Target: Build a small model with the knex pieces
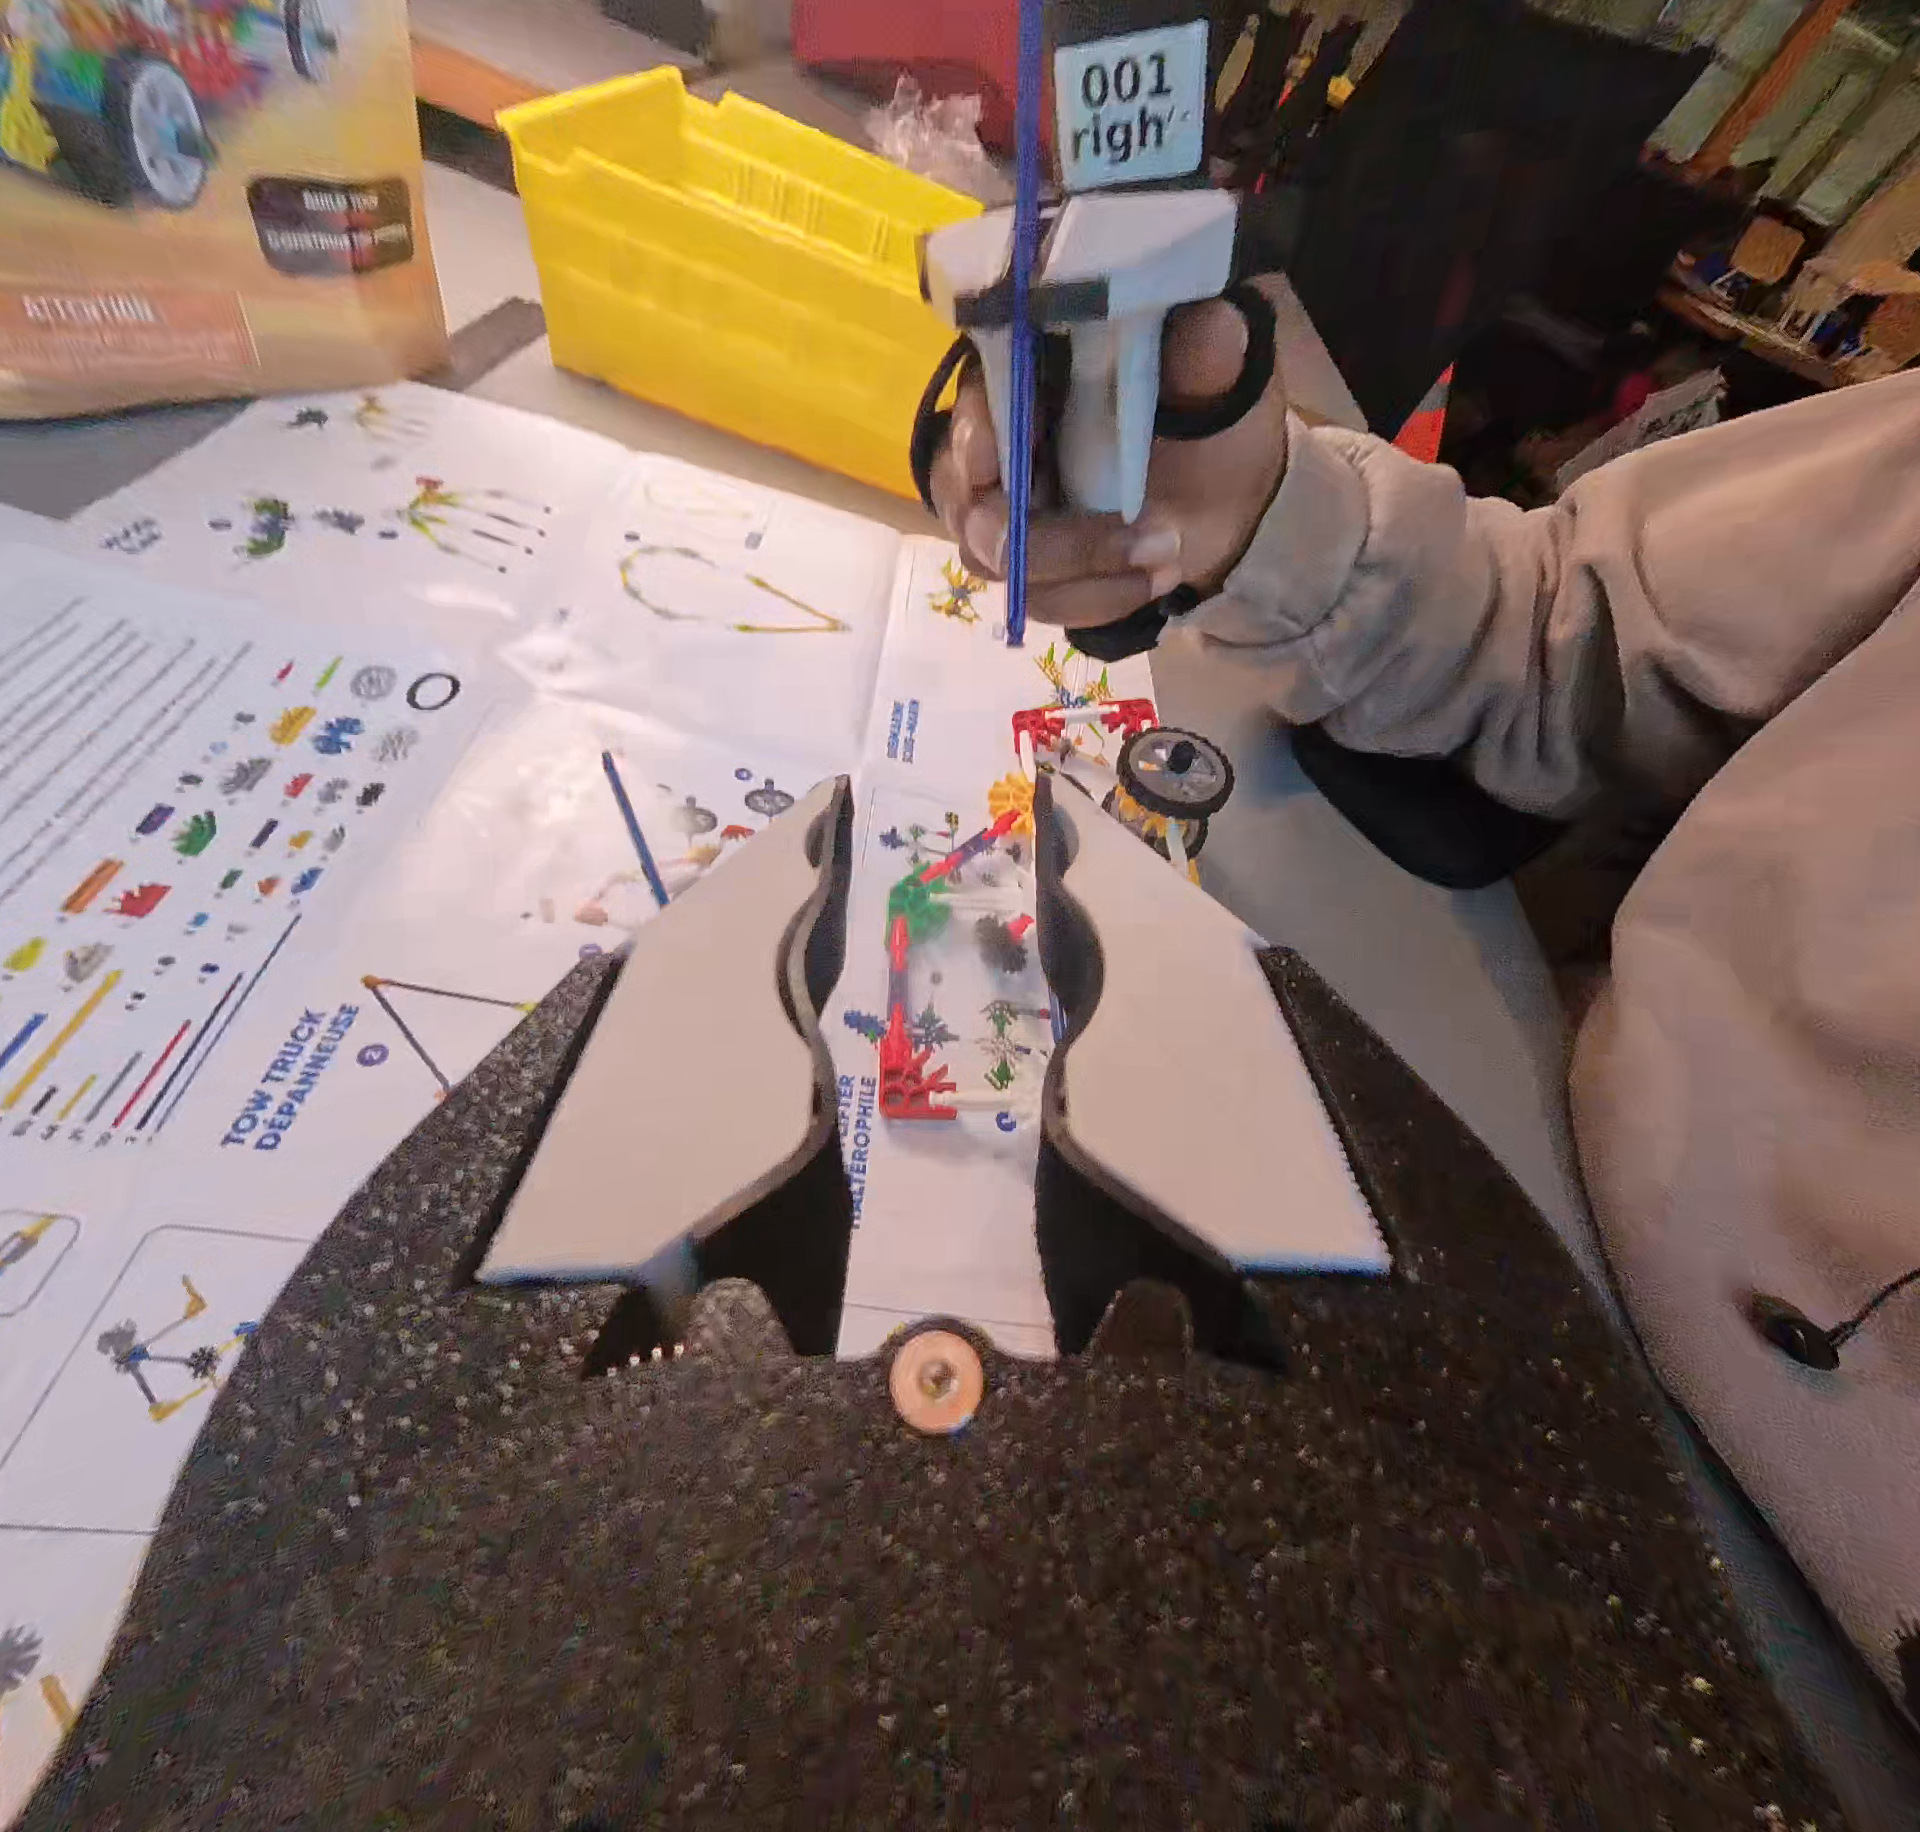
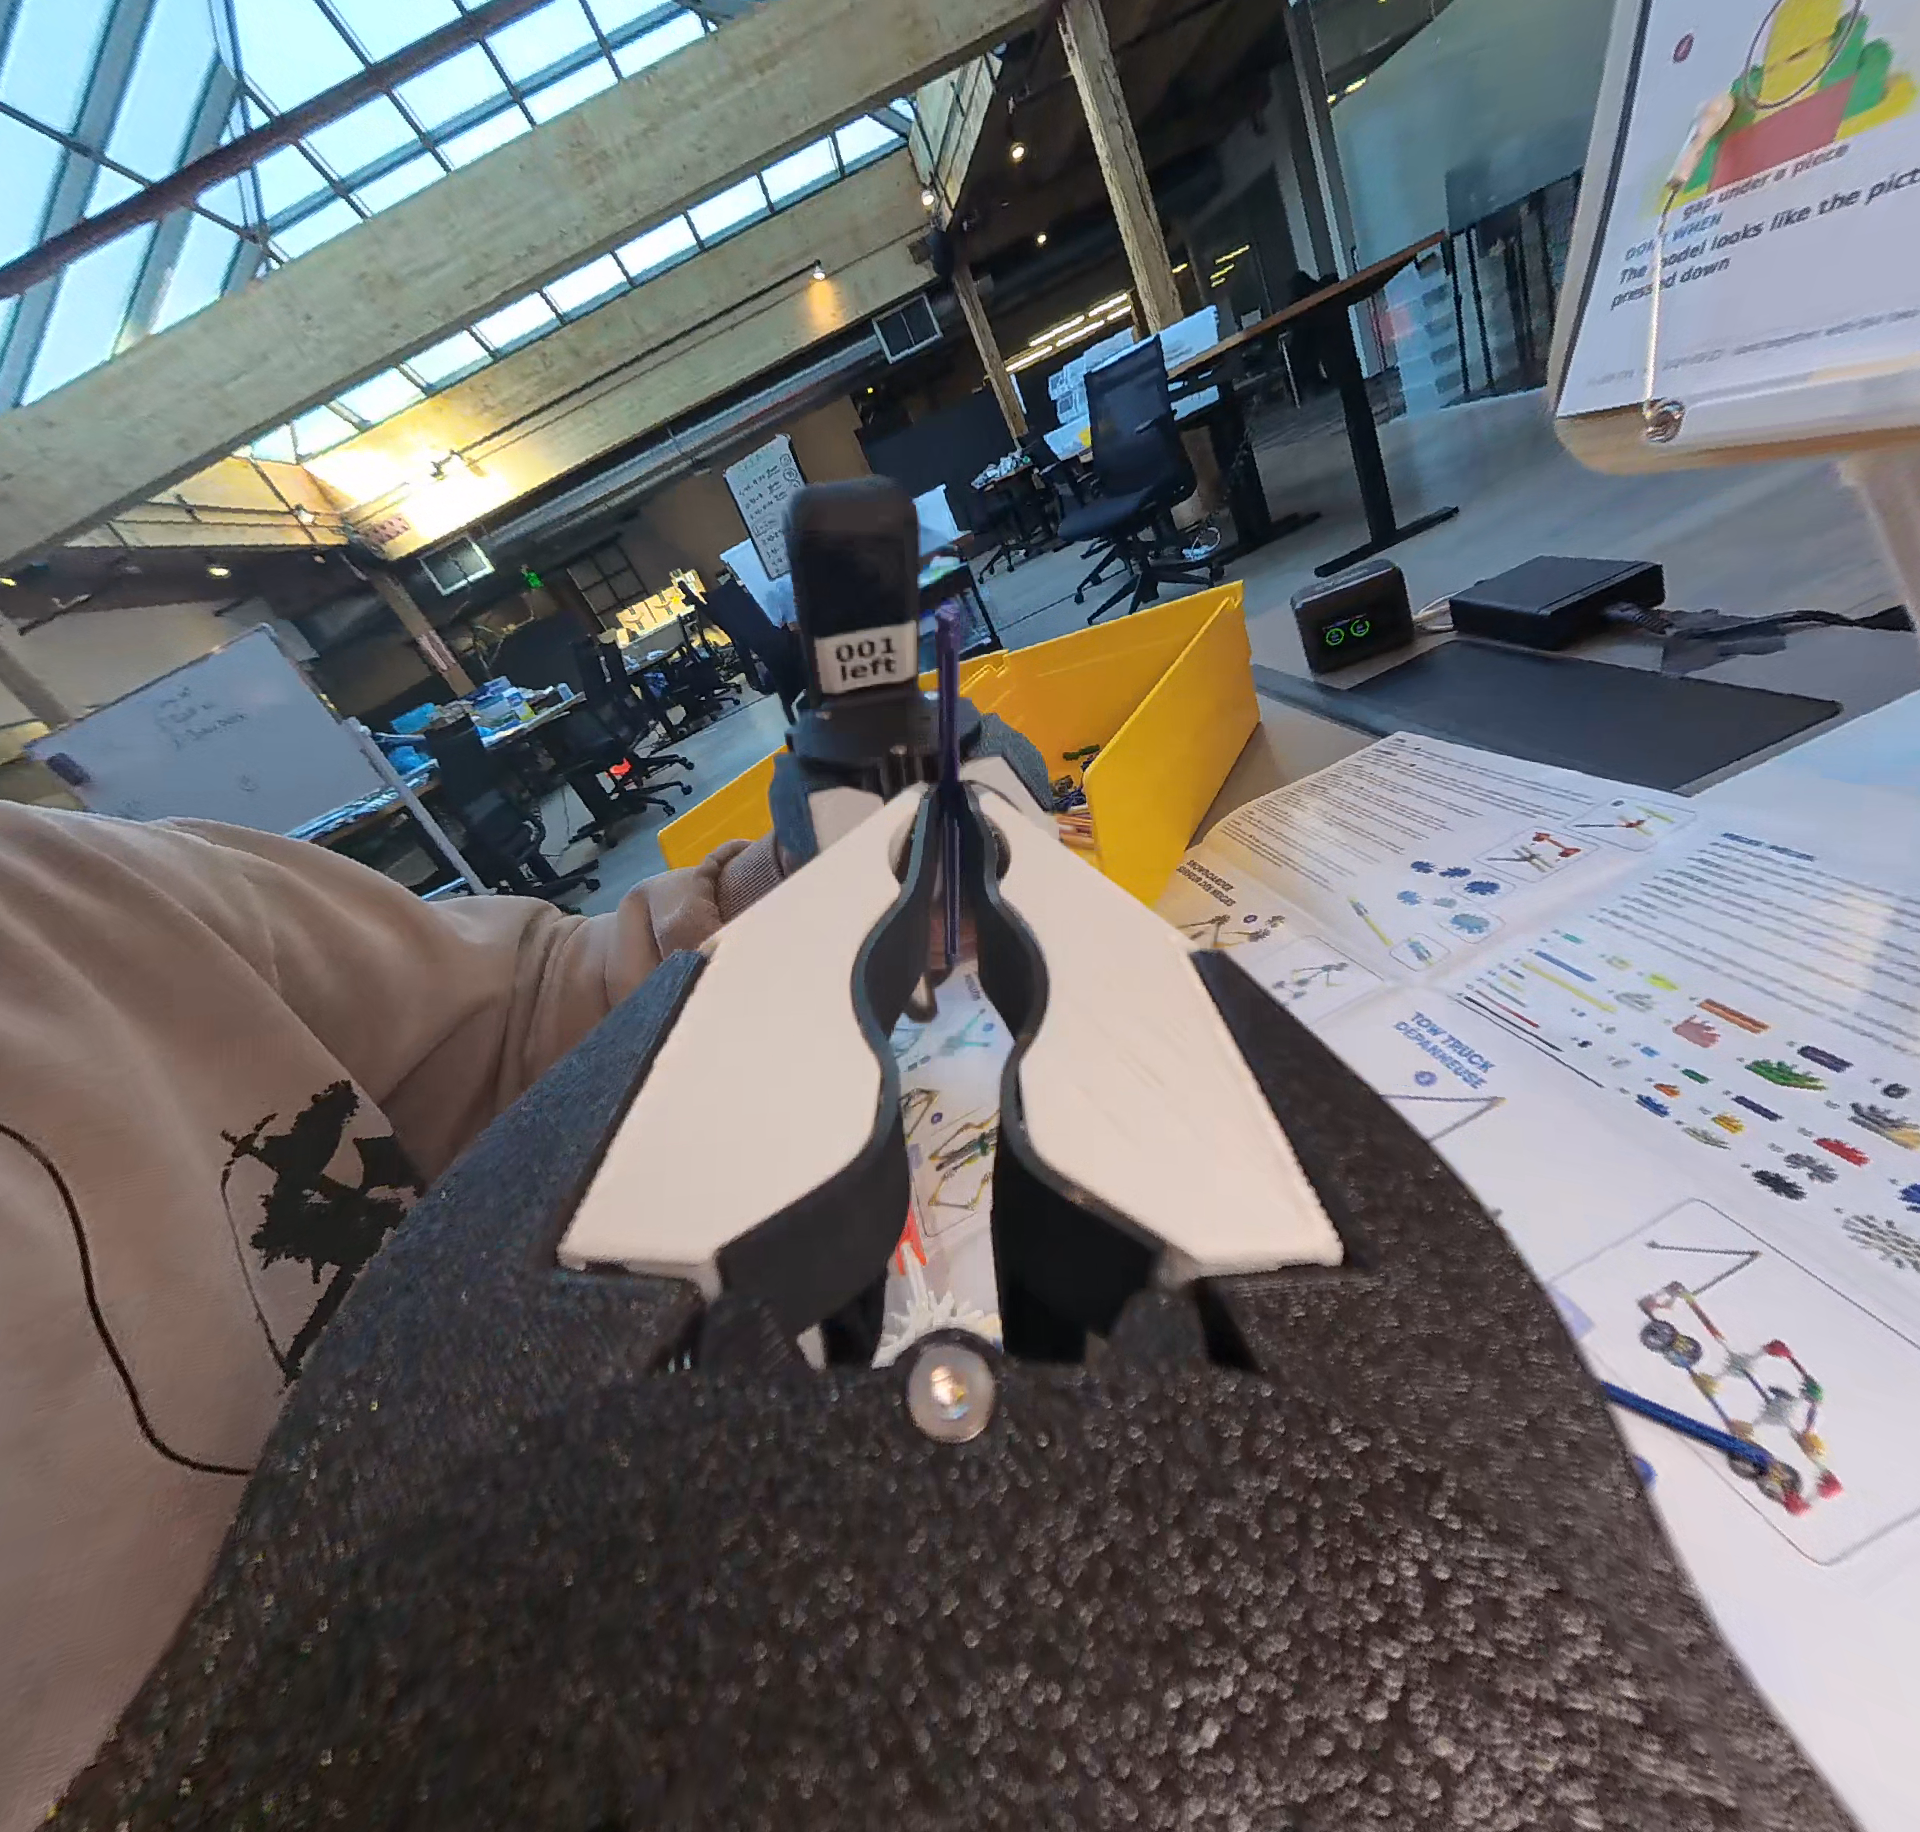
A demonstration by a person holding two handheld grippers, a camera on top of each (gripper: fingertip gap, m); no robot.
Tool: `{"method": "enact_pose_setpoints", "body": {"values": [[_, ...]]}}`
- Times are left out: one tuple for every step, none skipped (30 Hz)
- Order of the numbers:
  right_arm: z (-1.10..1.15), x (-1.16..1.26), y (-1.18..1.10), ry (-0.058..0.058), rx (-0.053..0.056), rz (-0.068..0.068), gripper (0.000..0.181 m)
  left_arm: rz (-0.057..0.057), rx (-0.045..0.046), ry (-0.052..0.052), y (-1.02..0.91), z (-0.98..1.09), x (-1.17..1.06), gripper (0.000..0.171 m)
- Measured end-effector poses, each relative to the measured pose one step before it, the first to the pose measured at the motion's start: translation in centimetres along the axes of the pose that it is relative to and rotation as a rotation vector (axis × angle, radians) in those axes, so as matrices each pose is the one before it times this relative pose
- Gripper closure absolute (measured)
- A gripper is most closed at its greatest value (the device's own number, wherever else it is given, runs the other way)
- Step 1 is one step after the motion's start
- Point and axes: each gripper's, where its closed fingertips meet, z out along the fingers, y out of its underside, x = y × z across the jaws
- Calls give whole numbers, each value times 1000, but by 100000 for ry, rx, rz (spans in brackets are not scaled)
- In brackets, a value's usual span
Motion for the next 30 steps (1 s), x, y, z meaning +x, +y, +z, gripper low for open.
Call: {"method": "enact_pose_setpoints", "body": {"values": [[303,-155,415,-1105,-961,1095,181,3393,4458,-626,-1094,-191,563,141],[355,-171,480,-952,-1327,796,181,3598,2152,-552,-616,18,557,143],[354,-133,477,-578,-1343,115,180,3162,725,-500,-326,178,471,146],[333,-127,444,-332,-1347,-374,180,2324,99,-1470,-155,252,226,152],[273,-141,345,-212,-1119,-674,180,1354,-590,-906,5,272,191,157],[201,-174,190,-396,-564,-690,180,604,-773,875,86,258,362,163],[120,-252,41,-994,5,-407,181,570,-278,-820,33,211,54,170],[47,-125,-52,-273,349,0,180,811,-147,-1025,-7,91,-60,171],[-5,-41,-17,109,-124,-545,179,-216,-668,-547,11,-42,-117,171],[2,16,-22,461,-125,-505,179,-429,-866,-311,-21,-101,-133,171],[-5,77,-57,1011,80,-875,179,455,-1056,-758,-31,-226,-142,171],[11,98,28,1250,-496,-1071,179,1444,-2185,-1842,37,-322,-181,171],[-70,133,-163,1372,358,-1150,178,3048,-4166,-4679,232,-474,-584,171],[-245,101,-482,829,1950,-726,170,4831,-6182,-9349,430,-744,-1296,171],[-346,126,-531,323,1519,295,162,5934,-8958,-12131,813,-1055,-1846,171],[-430,229,-563,605,1190,510,156,5889,-12021,-12285,1415,-1269,-2116,171],[-490,378,-586,1376,1493,181,153,5092,-12657,-14186,1859,-1407,-2633,171],[-531,465,-579,1796,1756,53,153,3625,-13752,-12586,2462,-1232,-2639,171],[-489,458,-525,1659,1726,335,153,1592,-15513,-6690,3204,-822,-1884,171],[-406,363,-451,931,1587,766,154,-114,-13956,-4123,3300,-384,-1513,171],[-328,249,-363,220,1413,1155,154,-917,-9486,-1437,2784,-15,-1065,171],[-235,214,-265,119,1198,1317,154,-2946,-6712,2462,2336,193,-492,171],[-144,216,-153,243,789,1316,155,-3082,-5978,3002,2078,281,-354,171],[-80,108,-57,-108,457,1036,155,-2039,-4721,2070,1782,336,-355,171],[-31,58,32,-249,94,741,155,-2754,-4093,3472,1512,380,-46,171],[30,36,111,-161,-456,415,155,-3250,-4375,3844,1368,459,77,171],[56,12,138,-86,-676,-26,155,-2281,-4176,1322,1171,520,-230,171],[45,-10,138,9,-658,-322,155,-1653,-2452,-2518,697,446,-783,169],[55,4,140,126,-695,-466,155,-2239,-493,-2689,199,279,-791,155],[44,38,130,326,-735,-506,155,-2589,806,-2096,-163,55,-629,147]]}}
